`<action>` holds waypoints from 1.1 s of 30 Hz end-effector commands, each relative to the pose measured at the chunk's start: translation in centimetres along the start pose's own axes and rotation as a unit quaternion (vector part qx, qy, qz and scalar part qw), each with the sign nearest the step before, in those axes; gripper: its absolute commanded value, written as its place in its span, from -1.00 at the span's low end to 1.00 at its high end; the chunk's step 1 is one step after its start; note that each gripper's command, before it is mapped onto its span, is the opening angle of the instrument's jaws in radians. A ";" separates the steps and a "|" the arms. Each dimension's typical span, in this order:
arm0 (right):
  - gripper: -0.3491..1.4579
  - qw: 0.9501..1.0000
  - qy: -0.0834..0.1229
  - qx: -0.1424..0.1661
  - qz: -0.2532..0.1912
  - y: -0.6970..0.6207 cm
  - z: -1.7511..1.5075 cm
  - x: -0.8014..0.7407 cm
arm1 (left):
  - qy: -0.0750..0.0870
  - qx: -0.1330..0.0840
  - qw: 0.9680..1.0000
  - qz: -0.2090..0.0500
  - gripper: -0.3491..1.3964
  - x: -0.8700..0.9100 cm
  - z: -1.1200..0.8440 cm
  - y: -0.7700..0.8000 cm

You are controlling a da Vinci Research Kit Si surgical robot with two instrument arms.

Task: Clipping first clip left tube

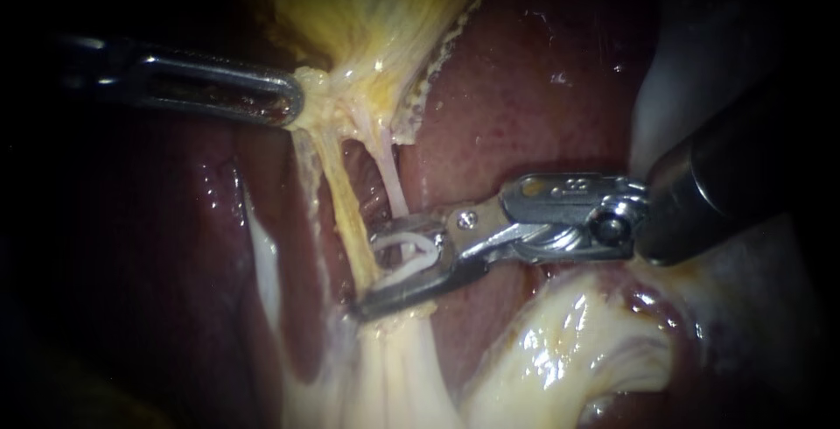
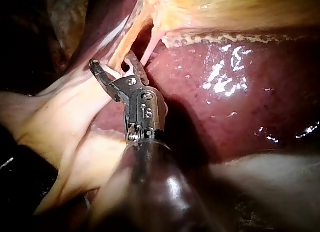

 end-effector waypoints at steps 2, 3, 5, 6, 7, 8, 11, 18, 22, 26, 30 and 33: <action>-0.09 1.000 0.009 0.024 0.002 -0.03 0.02 0.01 | 0.000 0.000 1.000 0.000 -1.00 0.00 0.00 0.00; -0.09 0.999 0.014 0.034 0.007 -0.04 0.03 0.02 | 0.000 0.000 1.000 0.000 -1.00 0.00 0.00 0.00; -0.11 0.998 0.022 0.059 0.008 -0.06 0.06 0.03 | 0.000 0.000 1.000 0.000 -1.00 0.00 0.00 0.00; -0.12 0.998 0.024 0.064 0.005 -0.05 0.08 0.04 | 0.000 0.000 1.000 0.000 -1.00 0.00 0.00 0.00; -0.12 0.997 0.026 0.069 0.003 -0.03 0.11 0.06 | 0.000 0.000 1.000 0.000 -1.00 0.00 0.00 0.00; -0.12 0.997 0.027 0.076 0.000 -0.01 0.14 0.07 | 0.000 0.000 1.000 0.000 -1.00 0.00 0.00 0.00; -0.13 0.994 0.035 0.099 -0.008 0.03 0.23 0.08 | 0.000 0.000 1.000 0.000 -1.00 0.00 0.00 0.00; -0.14 0.987 0.058 0.147 -0.024 0.03 0.41 -0.04 | 0.000 0.000 1.000 0.000 -1.00 0.00 0.00 0.00; -0.16 0.986 0.054 0.158 -0.027 0.00 0.43 -0.05 | 0.000 0.000 1.000 0.000 -1.00 0.00 0.01 0.00; -0.21 0.985 0.054 0.160 -0.028 -0.01 0.44 -0.05 | 0.000 0.000 1.000 0.000 -1.00 0.00 0.01 0.00; -0.45 0.985 0.056 0.159 -0.027 0.03 0.40 -0.01 | 0.000 0.000 1.000 0.000 -1.00 0.00 0.01 0.00; -0.85 0.986 0.057 0.156 -0.013 0.07 0.35 0.05 | 0.000 0.000 1.000 0.000 -1.00 0.00 0.01 0.00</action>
